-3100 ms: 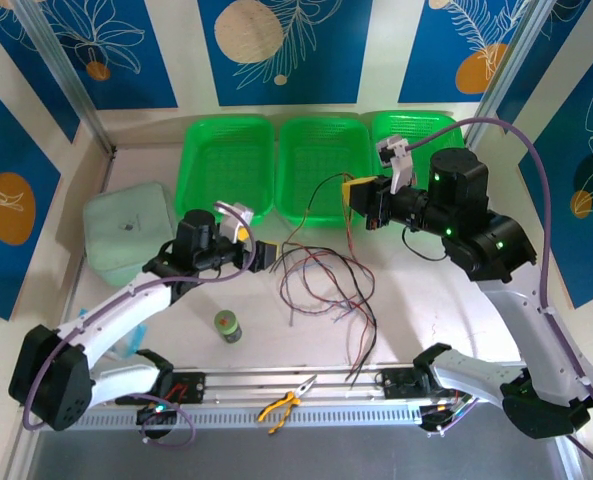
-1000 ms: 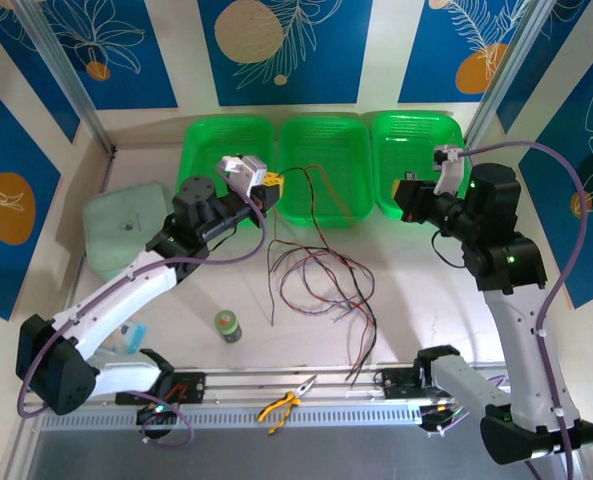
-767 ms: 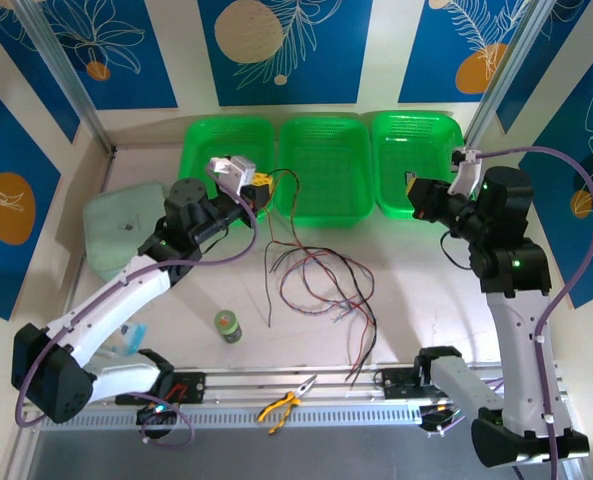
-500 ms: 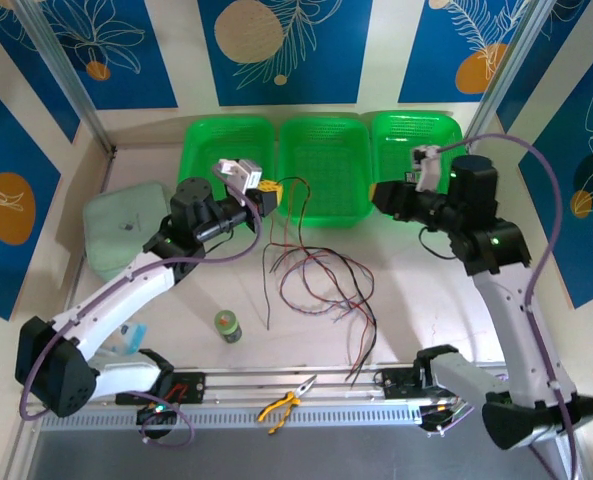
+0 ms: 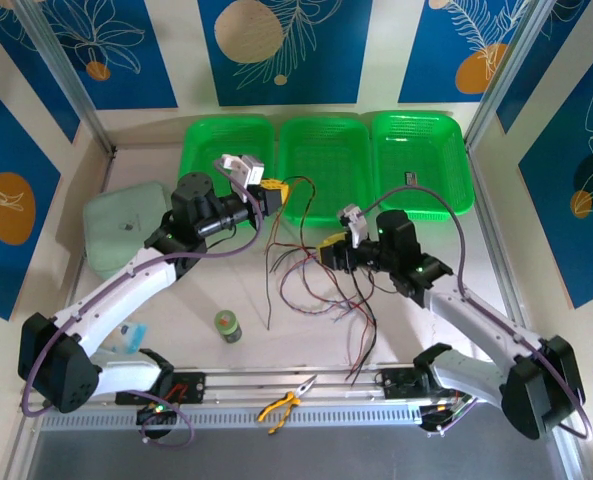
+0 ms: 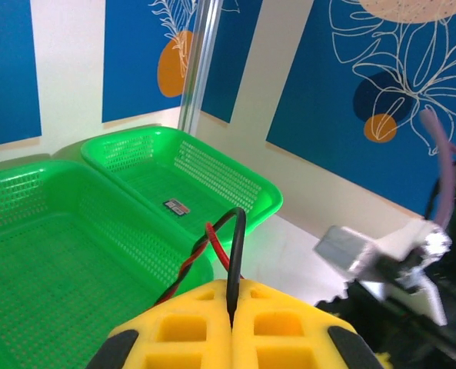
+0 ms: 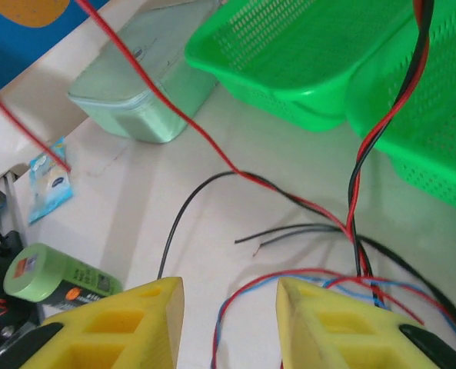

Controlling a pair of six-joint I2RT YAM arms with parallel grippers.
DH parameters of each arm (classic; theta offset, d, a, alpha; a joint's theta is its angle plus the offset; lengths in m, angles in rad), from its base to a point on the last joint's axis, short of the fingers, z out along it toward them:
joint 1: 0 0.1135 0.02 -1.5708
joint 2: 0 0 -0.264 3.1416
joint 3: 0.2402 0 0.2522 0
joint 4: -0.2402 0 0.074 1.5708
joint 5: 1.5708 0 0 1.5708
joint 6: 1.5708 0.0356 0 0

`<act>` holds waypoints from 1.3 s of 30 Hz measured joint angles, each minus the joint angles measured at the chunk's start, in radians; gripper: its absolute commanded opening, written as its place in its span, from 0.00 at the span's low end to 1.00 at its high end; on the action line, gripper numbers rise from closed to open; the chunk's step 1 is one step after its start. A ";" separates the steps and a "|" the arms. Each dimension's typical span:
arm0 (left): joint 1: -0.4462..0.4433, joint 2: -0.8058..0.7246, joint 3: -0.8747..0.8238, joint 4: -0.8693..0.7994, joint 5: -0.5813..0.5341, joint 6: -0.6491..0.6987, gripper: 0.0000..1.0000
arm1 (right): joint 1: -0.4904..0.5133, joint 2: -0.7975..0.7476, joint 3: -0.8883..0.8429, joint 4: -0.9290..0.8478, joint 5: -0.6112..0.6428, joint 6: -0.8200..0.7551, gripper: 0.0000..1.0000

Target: Untangle the cables

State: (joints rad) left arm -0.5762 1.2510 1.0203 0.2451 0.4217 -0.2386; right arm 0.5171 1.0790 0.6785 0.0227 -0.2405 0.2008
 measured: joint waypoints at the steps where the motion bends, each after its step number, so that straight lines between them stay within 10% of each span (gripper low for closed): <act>1: 0.000 0.000 0.000 0.000 0.005 -0.003 0.00 | 0.011 0.024 0.002 0.042 -0.001 -0.016 0.37; 15: 0.000 0.000 0.000 0.002 0.024 -0.045 0.00 | 0.127 0.276 0.084 0.435 -0.024 -0.201 0.32; 25: 0.000 0.000 0.000 0.001 0.024 -0.046 0.00 | 0.144 0.344 0.199 0.496 -0.068 -0.233 0.00; 39: 0.003 0.000 0.032 -0.007 0.019 -0.042 0.00 | 0.149 0.394 0.171 0.502 -0.047 -0.243 0.00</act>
State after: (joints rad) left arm -0.5728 1.2514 1.0519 0.2379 0.4408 -0.2806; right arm 0.6659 1.4731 0.8490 0.5251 -0.2871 -0.0422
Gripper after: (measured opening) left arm 0.065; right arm 0.053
